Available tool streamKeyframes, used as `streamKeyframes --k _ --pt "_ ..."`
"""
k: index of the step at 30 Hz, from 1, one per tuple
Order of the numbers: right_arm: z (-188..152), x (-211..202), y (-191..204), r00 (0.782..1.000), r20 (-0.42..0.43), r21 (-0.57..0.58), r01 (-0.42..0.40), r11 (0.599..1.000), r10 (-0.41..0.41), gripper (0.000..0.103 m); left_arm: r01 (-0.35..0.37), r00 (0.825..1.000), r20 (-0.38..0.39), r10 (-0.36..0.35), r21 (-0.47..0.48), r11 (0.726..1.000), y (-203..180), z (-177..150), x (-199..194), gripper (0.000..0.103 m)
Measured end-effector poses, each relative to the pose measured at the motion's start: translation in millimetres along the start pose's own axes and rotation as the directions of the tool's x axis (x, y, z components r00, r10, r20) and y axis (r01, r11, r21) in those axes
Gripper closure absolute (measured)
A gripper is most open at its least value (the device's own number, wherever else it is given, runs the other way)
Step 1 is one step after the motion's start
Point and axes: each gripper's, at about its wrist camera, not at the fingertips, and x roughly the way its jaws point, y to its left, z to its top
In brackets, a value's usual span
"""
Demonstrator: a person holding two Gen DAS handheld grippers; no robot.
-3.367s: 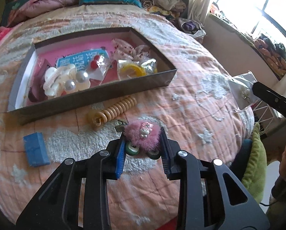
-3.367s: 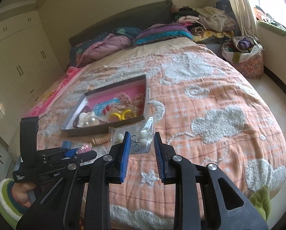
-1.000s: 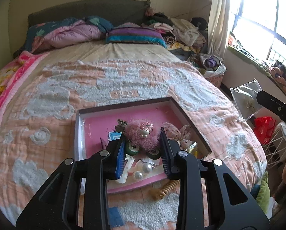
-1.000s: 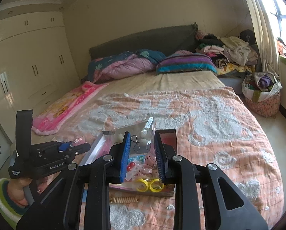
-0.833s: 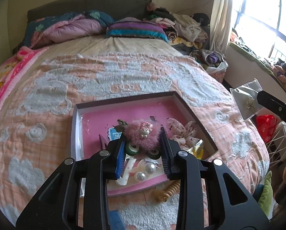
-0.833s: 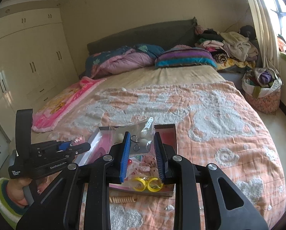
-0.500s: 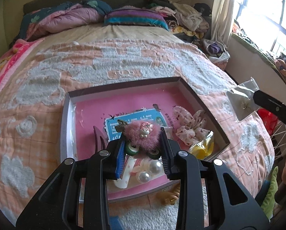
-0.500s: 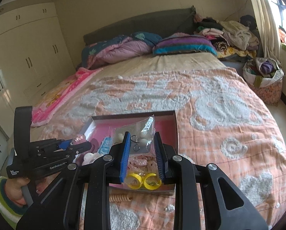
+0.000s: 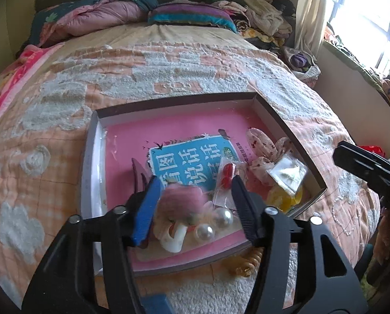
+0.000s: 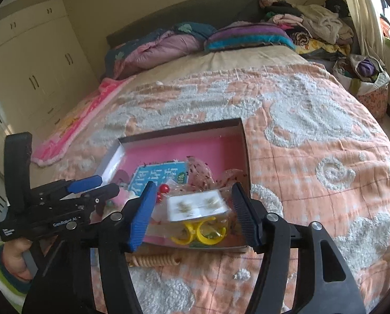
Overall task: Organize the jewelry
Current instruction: 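Open the left tool to drop the pom-pom in the box while the right tool releases the card, then lift both tools up and away from the box, then grasp the blue block with the left tool while the right tool grasps the wooden spiral bead coil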
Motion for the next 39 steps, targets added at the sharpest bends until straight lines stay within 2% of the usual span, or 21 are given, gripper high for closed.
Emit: streamKeyframes --k 3,6,13,20,28,34,39 --pt "-0.7 -15.7 5.0 1.0 0.026 -0.008 0.0 1.0 0.001 0.038 -0.019 0.999 0.03 0.019 -0.001 1.0 0.2 -1.0 -15.0 0.04" --pt "-2.6 -30.1 10.8 0.999 0.039 -0.015 -0.011 1.0 0.012 0.034 -0.029 0.998 0.049 0.029 -0.007 1.0 1.2 -2.4 -28.7 0.036" --pt "-10.0 -54.0 27.8 0.998 0.057 -0.035 -0.035 0.999 0.037 0.031 -0.069 0.994 0.085 0.071 -0.024 0.997 7.2 -13.0 -58.6 0.023" --pt "-24.6 -63.4 48.9 0.998 0.042 -0.071 -0.046 0.996 0.05 0.029 -0.109 0.989 0.1 0.112 -0.036 0.993 16.1 -26.8 -79.6 0.014" --pt "-46.2 -60.2 60.4 0.999 0.002 -0.062 -0.047 0.997 0.048 0.027 -0.127 0.989 0.069 0.131 -0.06 0.99 28.1 -51.6 -84.1 0.013" --pt "-66.5 -35.5 55.0 0.996 -0.077 0.021 -0.054 0.998 0.055 0.027 -0.132 0.991 0.025 0.134 -0.061 0.989 34.4 -78.6 -74.8 0.013" --pt "-76.5 -19.7 52.3 0.992 -0.11 0.064 -0.057 0.996 0.064 0.027 -0.122 0.993 -0.017 0.121 -0.056 0.991 35.9 -98.9 -56.6 0.013"
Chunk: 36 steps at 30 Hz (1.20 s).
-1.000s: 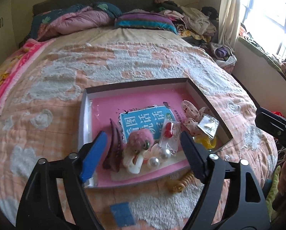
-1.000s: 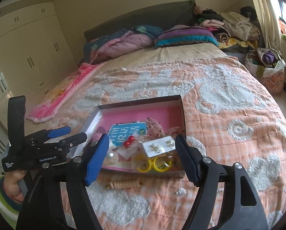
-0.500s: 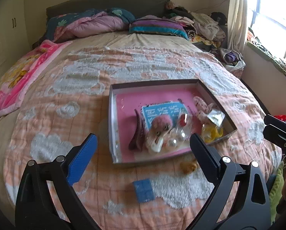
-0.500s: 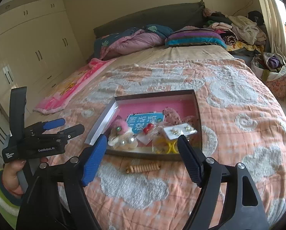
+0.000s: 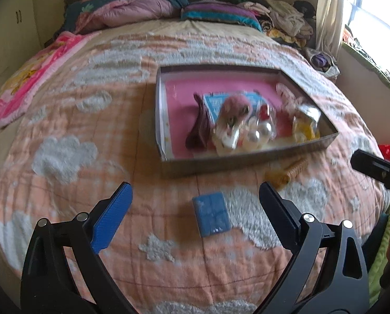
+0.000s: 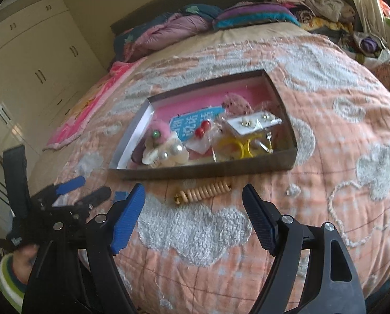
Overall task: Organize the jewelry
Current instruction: 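Grasp the blue block with the left tool while the right tool grasps the wooden spiral bead coil, then carry the blue block with the left tool over the box while the right tool carries the bead coil there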
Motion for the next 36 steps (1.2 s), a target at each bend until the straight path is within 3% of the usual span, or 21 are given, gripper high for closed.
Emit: streamKeyframes --k 12,17,19,20,22,26,32,36 --pt "-2.2 9.8 -25.0 1.0 -0.025 0.073 0.014 0.997 -0.012 0.027 0.046 0.994 -0.095 -0.047 -0.007 0.999 -9.8 -18.4 35.3 0.014" --pt "-5.1 29.9 -25.6 0.996 -0.094 0.091 0.003 0.996 0.005 0.028 0.04 0.994 -0.104 -0.04 -0.001 0.999 -9.8 -18.7 43.2 0.033" --pt "-6.7 39.6 -23.5 0.992 -0.122 0.105 -0.003 0.994 0.016 0.028 0.021 0.994 -0.111 -0.021 -0.005 1.0 -6.8 -20.2 49.9 0.051" --pt "-7.4 43.6 -22.8 0.991 -0.131 0.114 -0.012 0.993 0.027 0.031 0.014 0.994 -0.108 -0.014 -0.005 1.0 -5.5 -20.7 50.8 0.056" --pt "-8.4 53.1 -21.1 0.988 -0.148 0.136 -0.023 0.99 0.044 0.034 0.021 0.995 -0.097 -0.022 -0.007 1.0 -1.6 -20.7 49.4 0.076" --pt "-8.5 75.6 -21.8 0.983 -0.18 0.167 -0.007 0.986 0.037 0.05 0.032 0.996 -0.083 -0.034 -0.014 0.999 6.6 -20.6 41.4 0.078" --pt "0.6 102.9 -28.9 0.986 -0.166 0.261 0.018 0.965 0.026 0.06 0.056 0.996 -0.071 -0.059 -0.041 0.998 17.0 -21.6 35.7 0.078" --pt "-3.7 106.0 -18.8 0.99 -0.138 0.198 0.066 0.978 -0.039 0.075 0.071 0.996 -0.046 -0.073 -0.062 0.996 22.6 -20.4 26.4 0.078"
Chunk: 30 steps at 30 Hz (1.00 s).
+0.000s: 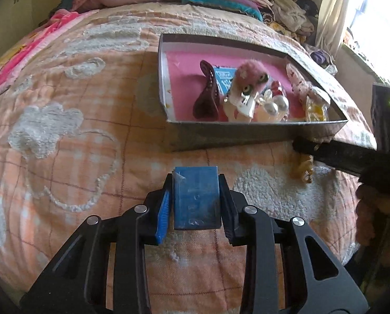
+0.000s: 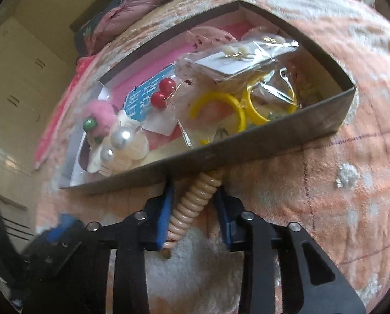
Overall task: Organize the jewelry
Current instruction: 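Carry the blue block with the left tool over the box while the right tool carries the bead coil there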
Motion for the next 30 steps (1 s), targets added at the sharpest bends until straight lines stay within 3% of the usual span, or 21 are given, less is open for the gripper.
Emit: streamKeyframes --k 3,15,30 --pt "-9.3 -5.9 7.9 1.0 0.015 -0.066 -0.015 0.998 0.016 0.086 0.003 1.0 0.022 -0.003 0.001 1.0 -1.1 2.2 -6.5 0.078" --pt "-26.3 -83.5 31.3 0.988 0.113 -0.232 -0.082 0.969 0.11 0.086 0.004 0.994 0.106 -0.003 -0.018 1.0 -1.0 15.2 -50.6 0.078" --pt "22.3 -165.8 42.9 0.928 0.359 -0.358 0.042 0.933 0.096 0.086 0.041 0.984 0.172 -0.048 0.047 0.998 -37.5 62.5 -61.4 0.078"
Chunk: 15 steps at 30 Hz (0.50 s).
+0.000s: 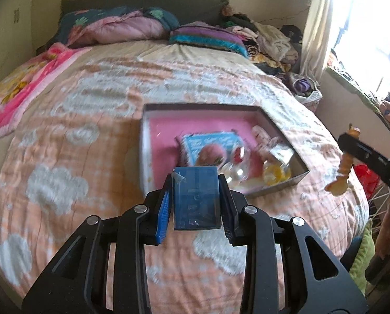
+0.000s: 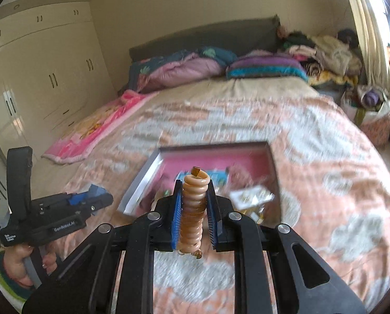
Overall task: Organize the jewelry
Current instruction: 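Carry the blue block with the left tool over the box while the right tool carries the bead coil there, then open the left tool to drop the blue block in the box while the right tool releases the coil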
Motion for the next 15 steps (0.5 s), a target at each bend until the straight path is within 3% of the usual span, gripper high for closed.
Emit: streamKeyframes --k 8,15 --pt "29.3 2.8 -23.8 0.999 0.033 -0.031 0.035 0.999 -0.034 0.086 0.037 0.999 0.001 -0.038 0.062 0.997 -34.4 28.4 26.1 0.078" --pt "29.2 47.4 -45.4 0.998 -0.056 -0.022 0.028 0.999 -0.029 0.086 0.059 0.996 -0.07 -0.054 0.082 0.995 -53.1 33.7 73.7 0.078"
